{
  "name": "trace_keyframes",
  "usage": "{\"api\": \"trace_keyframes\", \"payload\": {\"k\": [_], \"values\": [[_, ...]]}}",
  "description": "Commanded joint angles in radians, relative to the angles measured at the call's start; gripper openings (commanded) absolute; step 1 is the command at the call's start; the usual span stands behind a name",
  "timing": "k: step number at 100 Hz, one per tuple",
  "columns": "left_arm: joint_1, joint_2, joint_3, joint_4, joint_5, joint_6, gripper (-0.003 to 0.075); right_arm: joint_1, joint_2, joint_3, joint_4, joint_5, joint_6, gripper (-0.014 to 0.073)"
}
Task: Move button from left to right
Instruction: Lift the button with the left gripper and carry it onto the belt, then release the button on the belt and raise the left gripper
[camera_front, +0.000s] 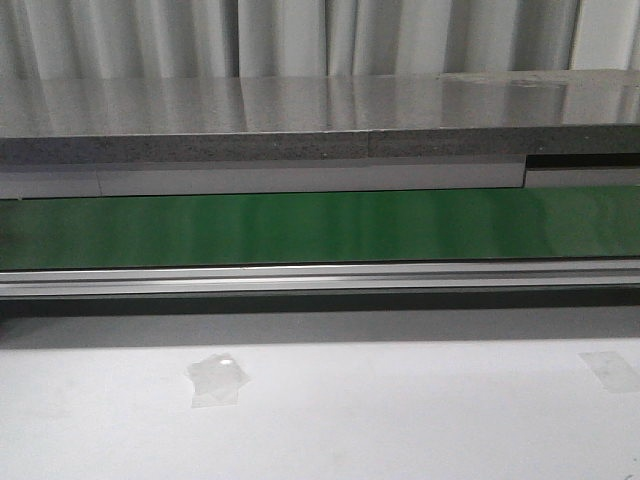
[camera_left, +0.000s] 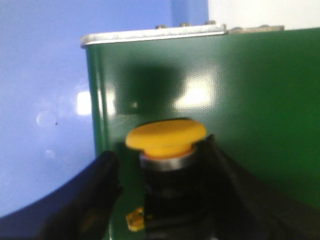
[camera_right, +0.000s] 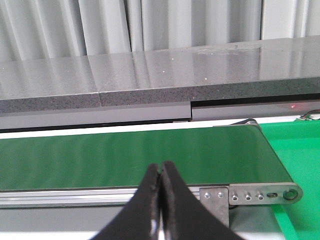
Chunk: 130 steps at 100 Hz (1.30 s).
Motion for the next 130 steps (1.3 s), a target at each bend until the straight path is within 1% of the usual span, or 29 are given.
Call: {"api": "trace_keyframes", "payload": {"k": [1,2,7,11,30,50,70,83,98,130], "values": [[-0.006,-0.056,-0.029,-0.030,-0.020,0.001,0.0601,0.002,-0.019,-0.015,-0.007,-0.077,-0.004,-0.0101],[-0.006,-0.056,-0.029,-0.034,-0.017,0.001,0.0621,0.002,-0.019,-0.015,-0.007,-0.077,-0.004,-0.0101],[-0.006,-0.056,-0.029,-0.040,-0.009,0.007,0.0671,0.002,-0.019,-0.015,-0.007,-0.077,-0.004,-0.0101],[-0.006,-0.057,-0.029,-0.042,-0.003,0.007,0.0684,0.002,-0.019,-0.015,-0.007,-0.077,-0.004,-0.0101],[-0.006,-0.108,-0.029,-0.100,0.000,0.037,0.0680,0.002,-0.019,-0.015,-0.007,-0.077,-0.004,-0.0101],[-0.006,-0.232,-0.029,-0.154,-0.012,0.075,0.0680,0.002,-0.019,-0.015,-0.007,-0.077,-0.004,-0.0101],[-0.006,-0.390,0.026,-0.278,-0.083,0.185,0.0680,0.002,-0.019,-0.015,-0.007,-0.077,-0.004,-0.0101],[-0.006,-0.515,0.130,-0.371,-0.167,0.274,0.0680,0.002,-0.019,-0.015,-0.007,-0.077,-0.004,-0.0101],[-0.006,-0.671,0.288,-0.445,-0.306,0.329,0.0680,0.002,-0.019,-0.015,-0.007,-0.077,-0.004,-0.0101],[-0.006,-1.039,0.672,-0.461,-0.563,0.357,0.0680,0.002,-0.019,-0.015,-0.007,-0.077,-0.004,-0.0101]]}}
